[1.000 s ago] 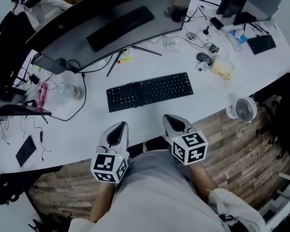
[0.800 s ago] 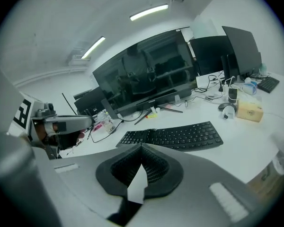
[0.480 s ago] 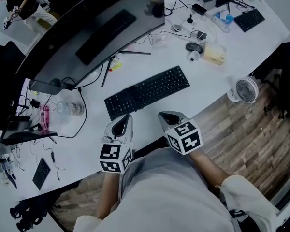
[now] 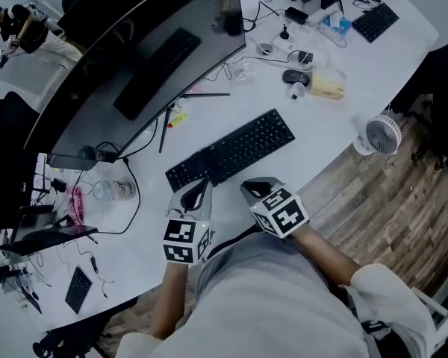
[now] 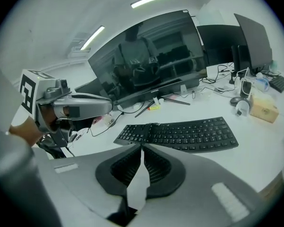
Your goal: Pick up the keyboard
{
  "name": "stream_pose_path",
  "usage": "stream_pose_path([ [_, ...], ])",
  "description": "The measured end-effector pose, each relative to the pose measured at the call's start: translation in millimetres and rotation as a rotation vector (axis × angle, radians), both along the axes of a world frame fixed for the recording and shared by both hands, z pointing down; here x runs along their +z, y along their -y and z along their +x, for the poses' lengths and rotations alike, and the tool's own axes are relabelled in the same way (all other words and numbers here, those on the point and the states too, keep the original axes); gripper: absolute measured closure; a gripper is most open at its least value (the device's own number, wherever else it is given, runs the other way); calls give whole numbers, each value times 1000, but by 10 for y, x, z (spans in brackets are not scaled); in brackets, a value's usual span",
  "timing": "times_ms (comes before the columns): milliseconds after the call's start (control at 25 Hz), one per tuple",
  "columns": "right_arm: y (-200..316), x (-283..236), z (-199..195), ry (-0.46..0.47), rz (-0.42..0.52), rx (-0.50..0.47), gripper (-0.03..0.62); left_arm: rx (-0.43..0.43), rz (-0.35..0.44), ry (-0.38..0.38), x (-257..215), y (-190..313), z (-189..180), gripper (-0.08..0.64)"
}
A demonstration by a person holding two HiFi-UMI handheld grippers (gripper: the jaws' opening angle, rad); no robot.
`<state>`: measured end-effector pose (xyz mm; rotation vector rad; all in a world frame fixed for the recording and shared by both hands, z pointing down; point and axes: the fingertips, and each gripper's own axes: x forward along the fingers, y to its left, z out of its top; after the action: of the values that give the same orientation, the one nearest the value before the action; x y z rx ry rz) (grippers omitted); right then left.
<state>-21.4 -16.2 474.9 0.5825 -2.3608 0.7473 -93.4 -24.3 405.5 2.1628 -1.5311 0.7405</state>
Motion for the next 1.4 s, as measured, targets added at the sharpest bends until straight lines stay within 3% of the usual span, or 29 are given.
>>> stream_pose_path([
  [440,127,283,-122,13,-110,26,535,20,-44,42,270,419,-292,560],
  [800,241,572,59,50,-223,152,535,52,-110,73,589,652,-374,560],
  [1200,272,836,136,208,-418,328,507,43,-135,99,861,855,-501,560],
  [1400,277,911,74,343,-586,445,499,26,-151,108,1063,934,-580,560],
])
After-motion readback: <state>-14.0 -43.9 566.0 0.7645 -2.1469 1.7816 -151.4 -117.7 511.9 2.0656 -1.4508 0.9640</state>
